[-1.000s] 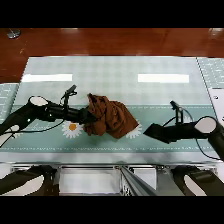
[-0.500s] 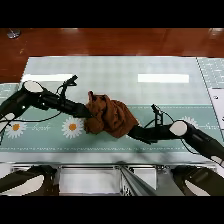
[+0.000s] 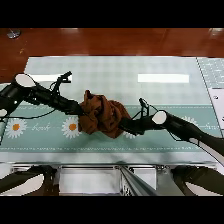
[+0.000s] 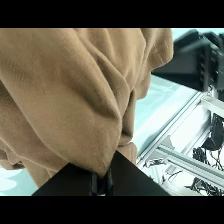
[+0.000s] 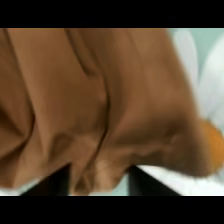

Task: Fold the shirts.

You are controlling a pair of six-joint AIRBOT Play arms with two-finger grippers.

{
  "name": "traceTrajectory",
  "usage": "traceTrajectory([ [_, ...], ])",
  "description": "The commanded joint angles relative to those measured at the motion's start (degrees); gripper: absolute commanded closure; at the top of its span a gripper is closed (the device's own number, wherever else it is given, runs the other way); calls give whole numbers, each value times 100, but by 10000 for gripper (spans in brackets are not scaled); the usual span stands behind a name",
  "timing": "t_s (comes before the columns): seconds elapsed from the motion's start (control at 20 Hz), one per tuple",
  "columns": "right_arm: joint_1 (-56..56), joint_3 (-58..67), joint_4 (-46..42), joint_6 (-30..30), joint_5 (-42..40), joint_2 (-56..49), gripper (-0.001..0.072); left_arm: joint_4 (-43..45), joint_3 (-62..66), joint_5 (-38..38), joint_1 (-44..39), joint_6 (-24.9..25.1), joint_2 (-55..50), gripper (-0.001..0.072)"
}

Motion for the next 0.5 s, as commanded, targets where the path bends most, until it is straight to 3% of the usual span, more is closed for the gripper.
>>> traceTrajectory([
  [0.0,37,409,70,-52,-37,-374,319,42,17,-7,9,-28,9,680],
  [0.05,37,511,72,-52,-28,-402,320,42,17,2,9,-28,9,680],
  [0.15,37,704,63,-57,-90,-457,407,42,17,90,11,-28,9,680],
  [0.25,37,874,90,-393,-111,-632,687,39,20,201,11,-28,9,680],
  [0.45,-345,1609,-402,-748,444,-317,688,39,422,122,136,-94,203,680],
])
